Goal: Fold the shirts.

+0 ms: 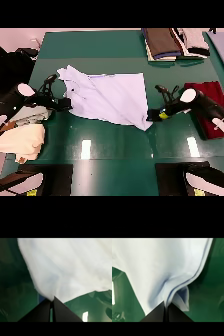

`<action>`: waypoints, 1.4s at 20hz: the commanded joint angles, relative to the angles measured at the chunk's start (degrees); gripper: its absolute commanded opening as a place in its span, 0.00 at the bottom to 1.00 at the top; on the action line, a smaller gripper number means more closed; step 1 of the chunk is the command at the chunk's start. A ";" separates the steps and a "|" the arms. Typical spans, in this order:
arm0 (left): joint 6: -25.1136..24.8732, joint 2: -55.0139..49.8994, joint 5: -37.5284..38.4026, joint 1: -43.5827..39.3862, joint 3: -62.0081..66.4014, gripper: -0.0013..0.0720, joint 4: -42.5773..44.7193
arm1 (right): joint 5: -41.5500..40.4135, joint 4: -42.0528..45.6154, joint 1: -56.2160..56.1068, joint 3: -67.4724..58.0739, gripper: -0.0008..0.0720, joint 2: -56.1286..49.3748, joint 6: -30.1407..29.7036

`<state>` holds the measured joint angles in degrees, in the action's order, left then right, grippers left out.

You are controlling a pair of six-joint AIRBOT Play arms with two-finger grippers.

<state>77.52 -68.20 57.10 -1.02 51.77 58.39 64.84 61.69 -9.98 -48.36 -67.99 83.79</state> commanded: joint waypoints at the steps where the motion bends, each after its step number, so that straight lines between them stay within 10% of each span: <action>1: 0.24 4.61 1.92 2.99 5.88 0.05 0.13 | 1.36 4.66 0.61 -8.79 0.03 2.73 -0.07; 14: 0.46 25.09 2.29 12.31 56.13 0.05 -3.65 | 2.38 4.13 25.31 -47.78 0.03 28.09 0.13; 23: 2.47 8.81 16.79 8.22 55.52 0.05 -8.33 | 17.79 4.72 19.98 -49.94 0.03 10.32 7.08; 28: 2.82 -9.77 16.79 -0.90 44.39 0.05 2.73 | 16.31 9.46 14.45 -38.29 0.03 -4.74 8.33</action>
<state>79.70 -68.38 72.95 1.80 101.06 54.43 81.08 68.49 6.94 -91.81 -64.97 91.05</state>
